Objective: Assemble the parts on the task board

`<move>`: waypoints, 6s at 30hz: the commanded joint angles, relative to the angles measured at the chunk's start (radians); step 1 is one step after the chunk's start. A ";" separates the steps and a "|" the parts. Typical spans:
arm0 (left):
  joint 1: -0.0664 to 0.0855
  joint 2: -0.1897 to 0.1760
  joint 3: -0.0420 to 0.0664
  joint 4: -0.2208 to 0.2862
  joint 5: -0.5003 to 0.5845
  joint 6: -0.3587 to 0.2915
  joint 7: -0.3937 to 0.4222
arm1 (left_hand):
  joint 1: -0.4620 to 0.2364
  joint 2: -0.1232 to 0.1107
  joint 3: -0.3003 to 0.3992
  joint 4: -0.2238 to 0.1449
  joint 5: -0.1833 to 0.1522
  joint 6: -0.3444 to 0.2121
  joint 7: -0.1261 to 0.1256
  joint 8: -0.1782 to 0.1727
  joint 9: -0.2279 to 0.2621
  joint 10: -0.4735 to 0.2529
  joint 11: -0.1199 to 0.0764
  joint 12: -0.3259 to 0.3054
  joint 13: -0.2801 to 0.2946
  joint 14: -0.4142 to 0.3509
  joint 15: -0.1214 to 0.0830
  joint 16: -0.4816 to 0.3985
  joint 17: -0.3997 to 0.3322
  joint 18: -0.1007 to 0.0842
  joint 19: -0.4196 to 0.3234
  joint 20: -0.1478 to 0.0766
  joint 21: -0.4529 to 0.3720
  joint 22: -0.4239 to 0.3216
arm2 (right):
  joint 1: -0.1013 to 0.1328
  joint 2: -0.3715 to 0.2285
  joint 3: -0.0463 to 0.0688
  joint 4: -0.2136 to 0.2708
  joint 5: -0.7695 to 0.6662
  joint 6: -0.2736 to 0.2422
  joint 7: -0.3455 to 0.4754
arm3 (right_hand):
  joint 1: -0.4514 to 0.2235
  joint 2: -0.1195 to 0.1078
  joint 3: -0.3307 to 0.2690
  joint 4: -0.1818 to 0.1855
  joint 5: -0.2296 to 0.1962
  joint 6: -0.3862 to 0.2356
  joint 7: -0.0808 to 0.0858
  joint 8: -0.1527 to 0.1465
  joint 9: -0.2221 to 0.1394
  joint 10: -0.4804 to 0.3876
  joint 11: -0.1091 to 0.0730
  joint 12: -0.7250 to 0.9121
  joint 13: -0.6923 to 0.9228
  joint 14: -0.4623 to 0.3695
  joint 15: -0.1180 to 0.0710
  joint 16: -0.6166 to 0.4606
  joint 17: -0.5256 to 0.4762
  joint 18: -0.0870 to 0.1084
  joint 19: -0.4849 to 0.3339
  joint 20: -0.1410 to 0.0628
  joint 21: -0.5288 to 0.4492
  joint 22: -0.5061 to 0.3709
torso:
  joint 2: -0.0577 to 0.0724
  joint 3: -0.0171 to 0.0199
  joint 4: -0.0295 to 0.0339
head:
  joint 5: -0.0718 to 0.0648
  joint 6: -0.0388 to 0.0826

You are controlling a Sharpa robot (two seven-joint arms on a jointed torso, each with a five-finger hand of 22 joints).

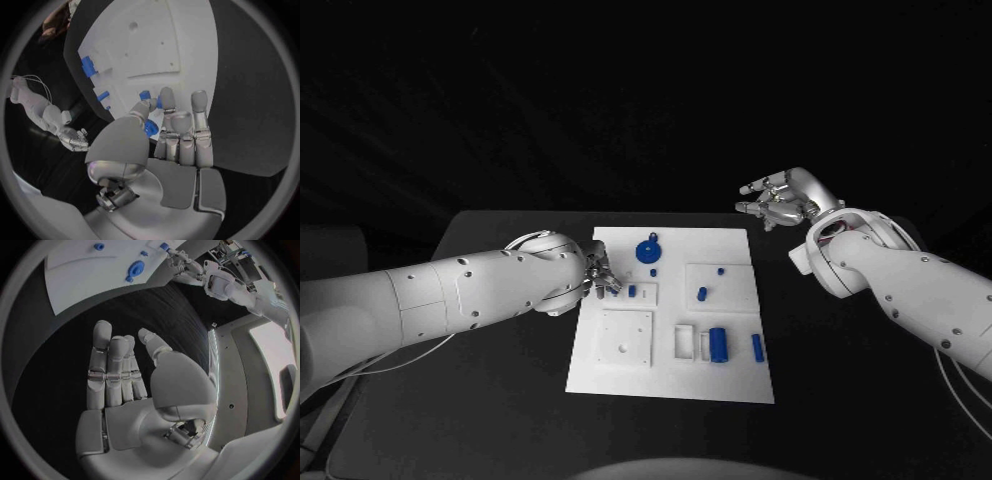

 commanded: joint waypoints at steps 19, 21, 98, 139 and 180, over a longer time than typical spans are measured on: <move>-0.009 -0.001 0.000 0.003 -0.004 0.011 -0.008 | 0.001 0.008 0.097 -0.093 0.004 0.047 -0.042 0.004 0.001 -0.001 -0.007 -0.005 0.000 0.002 -0.001 -0.001 0.003 0.003 0.002 0.000 0.005 0.019 | 0.000 0.002 0.001 -0.002 -0.001 0.014 0.005 | -0.002 -0.004 -0.004 0.001 0.004 0.006 0.002 -0.001 -0.001 0.000 -0.001 0.003 0.001 0.005 0.003 0.002 0.001 0.008 0.033 0.003 0.004 0.001 | 0.001 -0.0003 0.0006 | 0.000 -0.004; -0.009 -0.001 0.000 0.002 -0.007 0.011 -0.008 | 0.001 0.008 0.097 -0.093 0.004 0.047 -0.042 0.004 0.001 -0.001 -0.007 -0.005 0.000 0.002 -0.001 -0.001 0.003 0.003 0.002 0.000 0.005 0.019 | 0.000 0.002 0.001 -0.002 -0.001 0.014 0.005 | -0.002 -0.004 -0.004 0.001 0.004 0.006 0.002 -0.001 -0.001 0.000 -0.001 0.003 0.001 0.005 0.003 0.002 0.001 0.008 0.033 0.003 0.004 0.001 | 0.001 0.0000 0.0003 | 0.000 -0.004; -0.036 0.020 -0.002 -0.032 -0.060 -0.005 0.012 | 0.035 -0.096 -0.015 0.110 -0.120 0.055 -0.059 -0.018 -0.111 -0.018 -0.006 -0.015 -0.005 -0.007 0.002 -0.030 -0.036 -0.010 0.018 0.003 -0.047 0.014 | 0.000 0.003 0.001 -0.005 0.004 0.011 0.007 | -0.008 -0.006 0.003 0.003 0.024 0.005 0.002 -0.001 -0.001 0.001 -0.001 0.001 0.000 0.005 0.003 0.000 0.001 0.008 0.032 0.003 0.004 0.000 | 0.001 -0.0010 0.0001 | -0.007 -0.011; -0.036 -0.014 0.006 -0.009 -0.055 -0.045 0.004 | 0.053 -0.165 -0.151 0.327 -0.264 0.048 -0.045 -0.007 -0.121 -0.047 0.004 0.004 -0.004 -0.017 0.009 -0.041 -0.046 -0.010 0.029 0.010 -0.087 0.017 | -0.001 -0.002 0.001 -0.005 0.009 0.009 0.007 | -0.002 -0.010 0.003 0.000 0.025 0.002 0.003 -0.001 -0.001 0.000 -0.001 0.001 -0.001 0.005 0.003 0.000 0.001 0.008 0.033 0.003 0.003 -0.001 | 0.000 -0.0003 0.0003 | -0.005 -0.007; 0.013 -0.060 0.081 0.047 0.096 -0.147 0.230 | 0.115 -0.095 -0.097 0.311 -0.373 -0.056 0.016 -0.060 -0.283 -0.177 0.068 -0.094 -0.098 -0.128 0.065 -0.196 -0.127 -0.006 -0.041 0.060 -0.226 -0.058 | -0.002 -0.006 0.000 -0.015 0.011 0.008 0.006 | -0.005 -0.007 -0.001 0.000 0.028 0.002 0.003 -0.001 -0.001 0.001 -0.001 -0.001 -0.003 0.005 0.003 -0.001 0.001 0.008 0.033 0.003 0.003 -0.002 | -0.001 -0.0001 0.0001 | -0.010 0.006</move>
